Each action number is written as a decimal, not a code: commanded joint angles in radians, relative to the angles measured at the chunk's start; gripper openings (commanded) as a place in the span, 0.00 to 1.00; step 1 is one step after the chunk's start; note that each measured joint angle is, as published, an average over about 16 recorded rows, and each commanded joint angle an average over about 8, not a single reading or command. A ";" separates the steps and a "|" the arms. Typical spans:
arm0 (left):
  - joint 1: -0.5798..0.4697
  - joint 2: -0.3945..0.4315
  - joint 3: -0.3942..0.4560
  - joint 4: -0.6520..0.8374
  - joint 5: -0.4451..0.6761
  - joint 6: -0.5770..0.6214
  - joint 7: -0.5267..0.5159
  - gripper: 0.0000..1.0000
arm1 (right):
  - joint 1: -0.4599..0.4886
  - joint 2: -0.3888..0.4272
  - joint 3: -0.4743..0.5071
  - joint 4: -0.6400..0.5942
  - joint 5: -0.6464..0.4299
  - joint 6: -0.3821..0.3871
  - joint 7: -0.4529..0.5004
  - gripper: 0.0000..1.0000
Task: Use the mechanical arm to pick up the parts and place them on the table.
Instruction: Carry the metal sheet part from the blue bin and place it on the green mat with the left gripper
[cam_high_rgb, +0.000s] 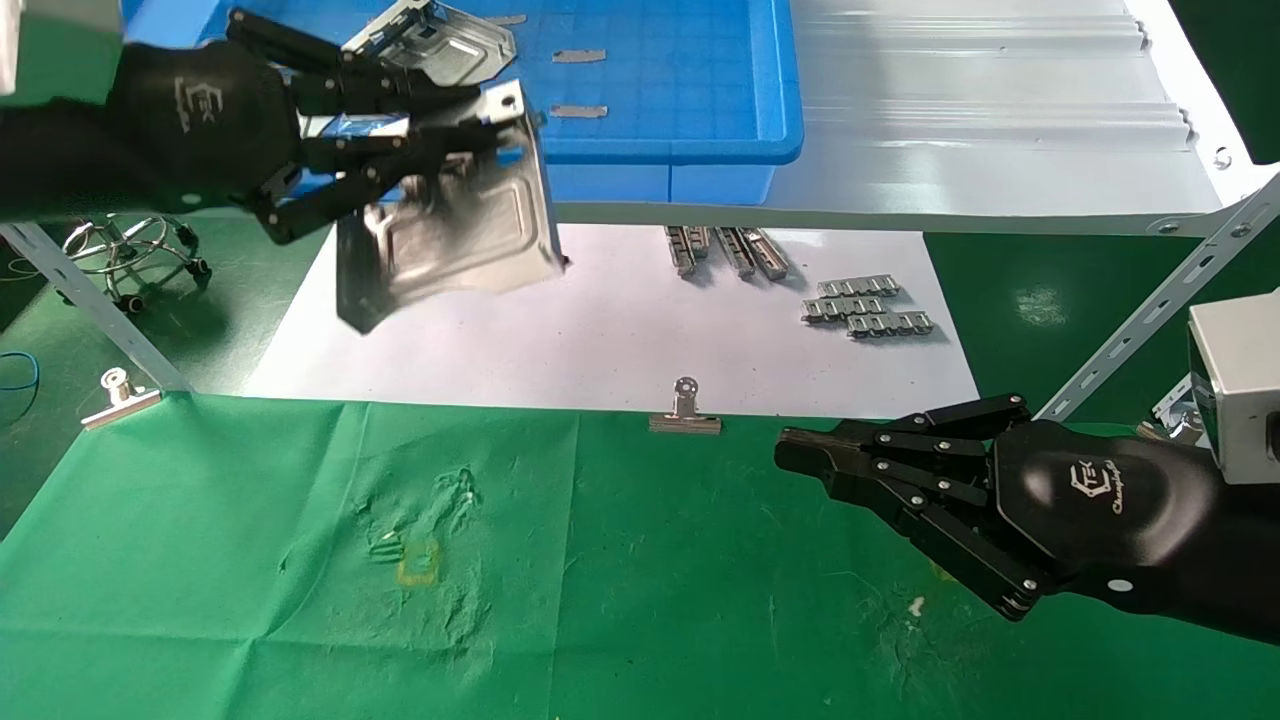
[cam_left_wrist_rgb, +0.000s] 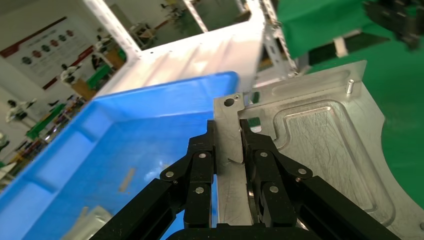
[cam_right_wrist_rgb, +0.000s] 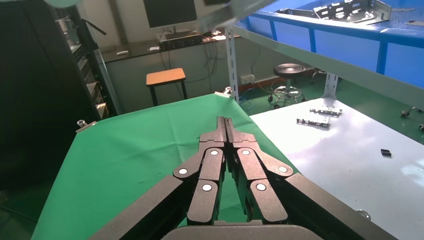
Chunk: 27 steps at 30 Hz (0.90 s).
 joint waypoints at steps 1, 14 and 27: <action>0.031 -0.032 0.011 -0.060 -0.019 0.003 0.012 0.00 | 0.000 0.000 0.000 0.000 0.000 0.000 0.000 0.00; 0.163 -0.193 0.200 -0.278 -0.066 -0.004 0.106 0.00 | 0.000 0.000 0.000 0.000 0.000 0.000 0.000 0.00; 0.225 -0.151 0.348 -0.170 0.028 -0.024 0.304 0.00 | 0.000 0.000 0.000 0.000 0.000 0.000 0.000 0.00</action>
